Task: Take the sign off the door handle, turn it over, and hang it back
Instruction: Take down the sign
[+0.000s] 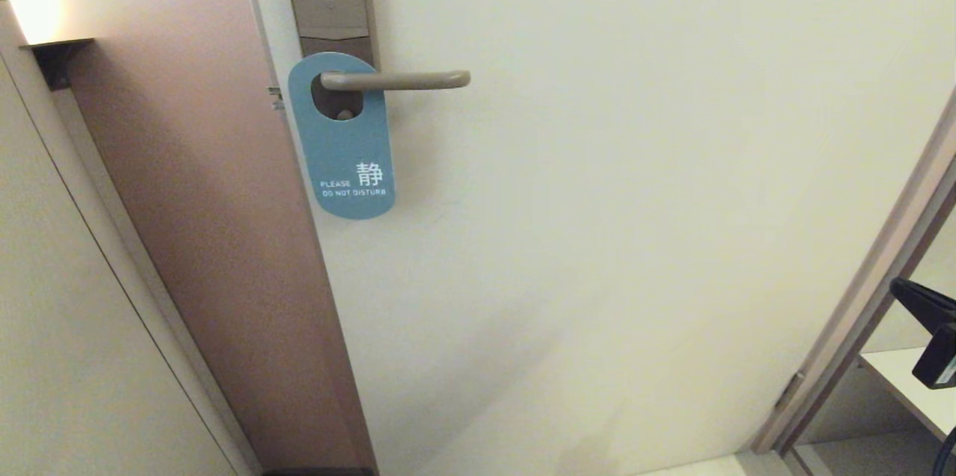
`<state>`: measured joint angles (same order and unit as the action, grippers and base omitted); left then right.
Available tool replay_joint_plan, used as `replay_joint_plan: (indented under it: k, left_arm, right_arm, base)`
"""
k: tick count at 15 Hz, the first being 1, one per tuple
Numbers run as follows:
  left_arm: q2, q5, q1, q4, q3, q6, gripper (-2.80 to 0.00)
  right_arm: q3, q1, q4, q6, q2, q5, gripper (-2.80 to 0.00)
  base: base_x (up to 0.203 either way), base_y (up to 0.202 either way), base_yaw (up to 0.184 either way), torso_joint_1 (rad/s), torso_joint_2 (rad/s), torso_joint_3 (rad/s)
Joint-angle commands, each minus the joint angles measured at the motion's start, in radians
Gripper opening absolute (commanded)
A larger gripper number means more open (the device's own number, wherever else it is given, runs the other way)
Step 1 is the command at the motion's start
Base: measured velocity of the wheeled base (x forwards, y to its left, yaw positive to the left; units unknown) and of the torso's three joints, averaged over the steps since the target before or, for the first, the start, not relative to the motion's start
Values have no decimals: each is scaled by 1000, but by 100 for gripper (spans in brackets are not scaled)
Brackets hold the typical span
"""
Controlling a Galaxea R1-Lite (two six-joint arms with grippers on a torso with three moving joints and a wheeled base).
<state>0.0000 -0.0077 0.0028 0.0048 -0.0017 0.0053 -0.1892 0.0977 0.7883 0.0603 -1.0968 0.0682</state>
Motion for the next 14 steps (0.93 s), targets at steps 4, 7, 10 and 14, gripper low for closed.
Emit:
replay_joint_plan:
  k: [4, 7, 10, 14]
  left_arm:
    - [1, 0, 0, 0, 0, 1, -280]
    - [2, 0, 0, 0, 0, 1, -280]
    - [1, 0, 0, 0, 0, 1, -280]
    - [2, 0, 0, 0, 0, 1, -280]
  right_arm:
    - [17, -1, 5, 0, 8, 1, -280]
    - [35, -1, 5, 0, 19, 1, -280]
    - [52, -1, 5, 0, 31, 1, -280]
    - [94, -1, 5, 0, 58, 1, -280]
  base:
    - [0, 0, 0, 0, 0, 0]
    - [0, 0, 0, 0, 0, 0]
    - [0, 0, 0, 0, 0, 0]
    - [0, 0, 0, 0, 0, 0]
